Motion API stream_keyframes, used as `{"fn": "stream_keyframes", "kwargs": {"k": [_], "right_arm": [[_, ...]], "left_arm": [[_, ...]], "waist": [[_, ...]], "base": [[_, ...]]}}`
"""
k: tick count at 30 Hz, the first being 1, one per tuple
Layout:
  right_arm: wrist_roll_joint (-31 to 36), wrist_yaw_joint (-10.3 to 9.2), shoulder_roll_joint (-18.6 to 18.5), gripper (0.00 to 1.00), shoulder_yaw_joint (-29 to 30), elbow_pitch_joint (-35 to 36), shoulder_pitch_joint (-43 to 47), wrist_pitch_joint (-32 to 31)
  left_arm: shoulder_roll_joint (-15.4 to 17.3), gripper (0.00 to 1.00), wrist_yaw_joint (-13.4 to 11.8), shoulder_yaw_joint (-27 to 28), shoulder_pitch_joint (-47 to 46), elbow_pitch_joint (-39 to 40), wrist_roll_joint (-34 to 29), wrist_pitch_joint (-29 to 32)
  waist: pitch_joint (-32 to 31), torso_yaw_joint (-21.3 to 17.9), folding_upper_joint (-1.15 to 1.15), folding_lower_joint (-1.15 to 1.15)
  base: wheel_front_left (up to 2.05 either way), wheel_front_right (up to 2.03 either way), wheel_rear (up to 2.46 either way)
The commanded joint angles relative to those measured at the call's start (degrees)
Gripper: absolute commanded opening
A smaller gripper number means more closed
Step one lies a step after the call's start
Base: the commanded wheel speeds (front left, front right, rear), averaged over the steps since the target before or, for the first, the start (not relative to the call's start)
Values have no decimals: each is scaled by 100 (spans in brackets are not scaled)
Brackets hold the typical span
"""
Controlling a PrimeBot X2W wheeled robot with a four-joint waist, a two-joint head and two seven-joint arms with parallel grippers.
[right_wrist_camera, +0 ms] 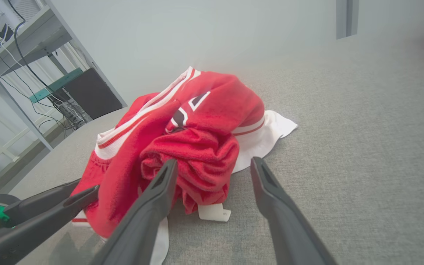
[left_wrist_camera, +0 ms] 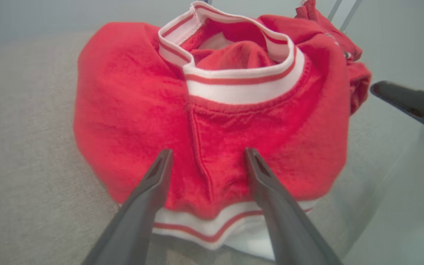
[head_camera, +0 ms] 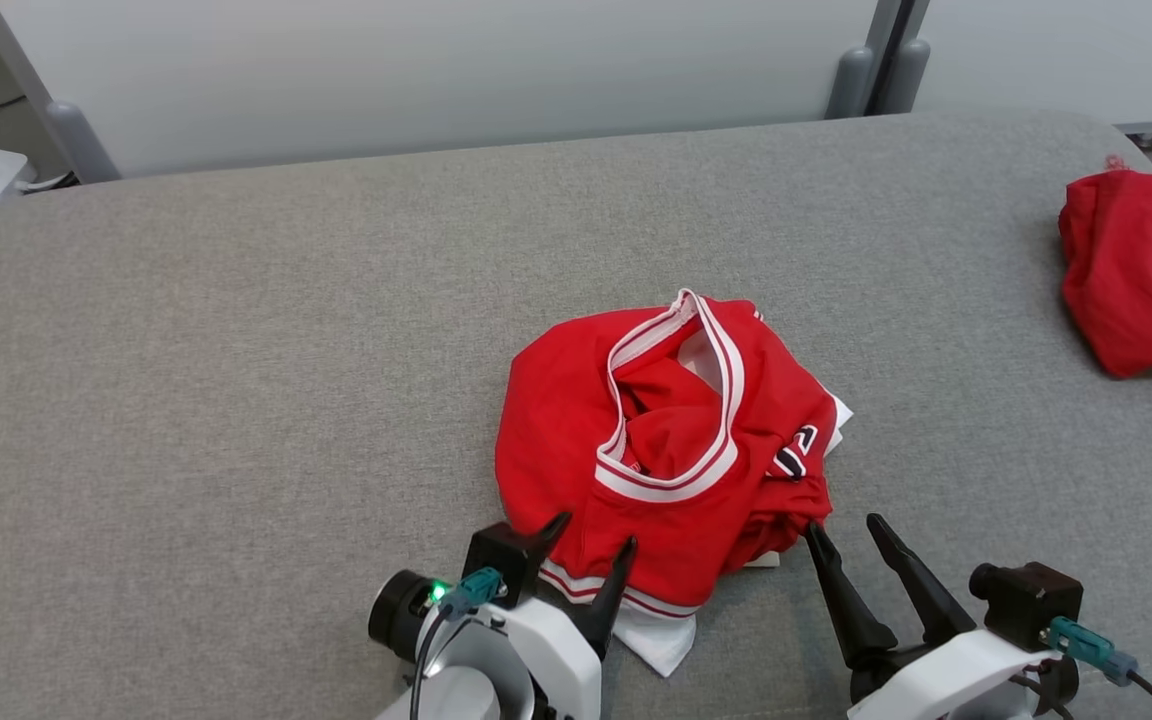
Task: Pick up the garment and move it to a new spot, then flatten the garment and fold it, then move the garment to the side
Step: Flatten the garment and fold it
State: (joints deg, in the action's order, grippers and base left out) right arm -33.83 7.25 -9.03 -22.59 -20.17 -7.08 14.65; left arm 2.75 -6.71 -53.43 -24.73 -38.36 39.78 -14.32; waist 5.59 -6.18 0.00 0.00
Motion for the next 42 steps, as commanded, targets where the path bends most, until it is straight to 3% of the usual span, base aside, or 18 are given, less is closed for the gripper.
{"fn": "stream_keyframes", "kwargs": {"k": [1,3,4,5,6,10,15,21,22,23,24,33,42], "right_arm": [[-39,24,-31,100,-110,72,-201,35],[-40,24,-23,100,-123,56,-230,35],[-44,24,-12,100,-137,37,-265,35],[-51,24,-1,100,-149,14,-305,35],[-66,24,12,100,-167,-16,-345,35],[-142,24,34,100,-276,-161,-509,35],[-238,24,32,100,-262,-167,-563,35],[-379,24,105,100,-292,-247,-579,35],[-413,24,117,91,-324,-299,-601,35],[-424,24,115,14,-374,-349,-630,35],[-401,24,95,0,-429,-393,-660,35],[-261,24,-238,0,33,-147,-648,35],[112,24,-1139,0,817,556,-1050,35]], "left_arm": [[13,100,-77,97,-359,35,109,-60],[13,100,-97,51,-405,-21,135,-61],[13,71,-119,12,-455,-67,145,-63],[13,25,-129,-5,-495,-82,170,-64],[13,0,-129,-21,-523,-92,204,-65],[13,0,-156,34,-641,-18,261,-66],[13,0,-352,552,-723,331,-36,-67],[13,0,-276,1184,-616,590,-459,-67],[13,0,-254,1270,-596,597,-523,-67],[13,0,-234,1358,-577,610,-579,-67],[13,0,-217,1457,-558,641,-627,-67],[13,0,-34,2254,-333,932,-815,-67],[13,0,286,3001,-225,1469,-39,-38]], "waist": [[39,-32,0,0],[57,-41,0,0],[80,-50,0,0],[100,-54,0,0],[117,-55,0,0],[166,2,0,0],[188,120,0,0],[158,226,0,0],[151,237,0,0],[142,249,0,0],[132,261,0,0],[10,303,0,0],[-114,372,0,0]], "base": [[0,0,0],[0,0,0],[0,0,0],[0,0,0],[0,0,0],[0,0,0],[0,0,0],[0,0,0],[0,0,0],[0,0,0],[0,0,0],[0,0,0],[0,0,0]]}}
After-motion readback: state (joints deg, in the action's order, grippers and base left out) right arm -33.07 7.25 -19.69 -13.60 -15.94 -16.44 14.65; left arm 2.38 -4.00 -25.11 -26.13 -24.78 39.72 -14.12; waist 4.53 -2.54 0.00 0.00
